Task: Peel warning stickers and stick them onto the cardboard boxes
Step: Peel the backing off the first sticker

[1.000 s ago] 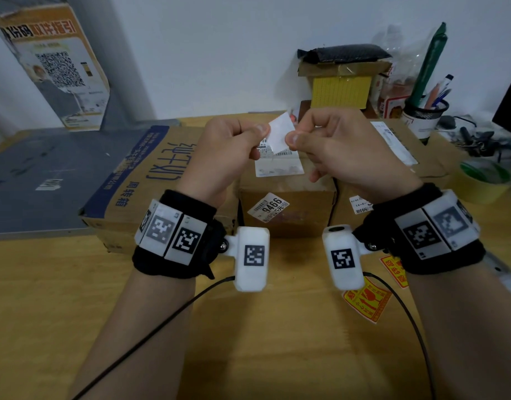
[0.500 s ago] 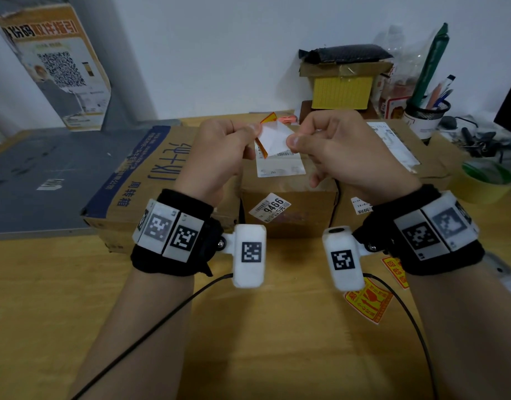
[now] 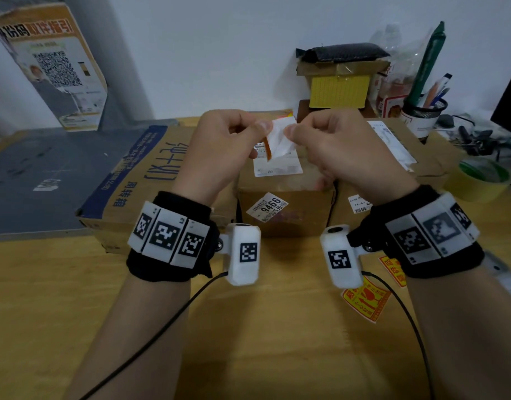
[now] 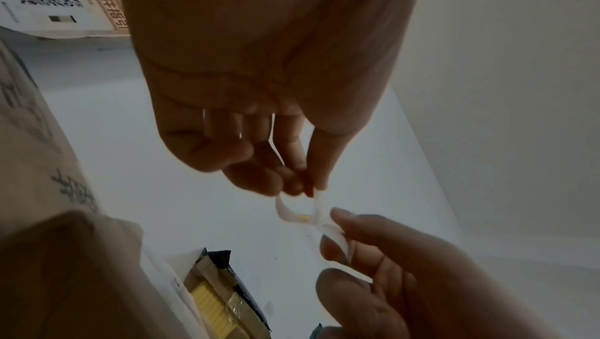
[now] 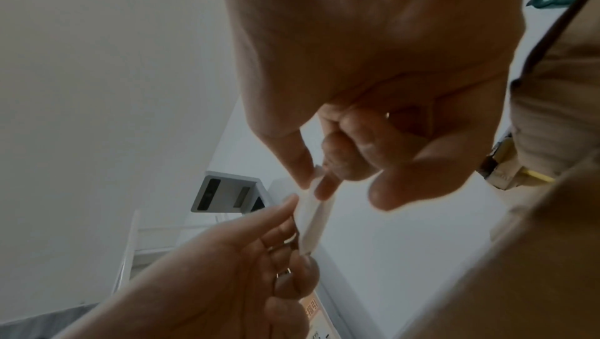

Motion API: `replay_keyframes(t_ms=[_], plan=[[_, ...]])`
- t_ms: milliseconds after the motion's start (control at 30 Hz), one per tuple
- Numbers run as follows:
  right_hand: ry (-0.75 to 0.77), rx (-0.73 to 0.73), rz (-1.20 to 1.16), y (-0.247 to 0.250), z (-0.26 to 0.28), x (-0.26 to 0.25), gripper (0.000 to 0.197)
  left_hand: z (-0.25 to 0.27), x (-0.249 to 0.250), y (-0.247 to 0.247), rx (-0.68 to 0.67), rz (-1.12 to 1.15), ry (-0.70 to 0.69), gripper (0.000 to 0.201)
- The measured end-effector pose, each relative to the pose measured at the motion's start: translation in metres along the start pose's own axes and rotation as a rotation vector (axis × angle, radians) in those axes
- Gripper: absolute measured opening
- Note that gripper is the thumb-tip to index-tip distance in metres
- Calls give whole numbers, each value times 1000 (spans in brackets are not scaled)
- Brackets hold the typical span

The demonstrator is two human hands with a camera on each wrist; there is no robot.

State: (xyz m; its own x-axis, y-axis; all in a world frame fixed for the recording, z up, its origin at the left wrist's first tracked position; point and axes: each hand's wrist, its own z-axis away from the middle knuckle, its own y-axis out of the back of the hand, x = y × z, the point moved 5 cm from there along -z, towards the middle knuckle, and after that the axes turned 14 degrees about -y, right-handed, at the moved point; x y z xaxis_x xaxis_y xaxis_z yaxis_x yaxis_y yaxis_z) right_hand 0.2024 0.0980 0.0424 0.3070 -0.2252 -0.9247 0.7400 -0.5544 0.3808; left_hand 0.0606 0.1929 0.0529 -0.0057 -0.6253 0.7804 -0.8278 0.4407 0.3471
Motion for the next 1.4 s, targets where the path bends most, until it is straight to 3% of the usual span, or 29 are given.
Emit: replay_keyframes(t_ms=[100, 267, 633, 800, 933, 1167, 1400], plan=[[0, -28, 14, -4, 0, 1, 31, 2, 0, -6, -68, 14, 28, 21], [7, -41, 3, -5, 1, -1, 28, 4, 0, -12, -108, 224, 102, 28], [-40, -77, -9, 1, -1, 1, 29, 5, 7, -9, -97, 271, 56, 23], [7, -45, 60, 5, 2, -2, 32, 6, 9, -11, -147, 376, 143, 36], [93, -84, 121, -2, 8, -7, 34, 5, 0, -12, -76, 260, 96, 19], [107, -126, 157, -5, 8, -6, 36, 5, -5, -12, -26, 233, 98, 14], [38, -210, -91, -9, 4, -1, 38, 5, -3, -15, 7, 289, 162, 17]])
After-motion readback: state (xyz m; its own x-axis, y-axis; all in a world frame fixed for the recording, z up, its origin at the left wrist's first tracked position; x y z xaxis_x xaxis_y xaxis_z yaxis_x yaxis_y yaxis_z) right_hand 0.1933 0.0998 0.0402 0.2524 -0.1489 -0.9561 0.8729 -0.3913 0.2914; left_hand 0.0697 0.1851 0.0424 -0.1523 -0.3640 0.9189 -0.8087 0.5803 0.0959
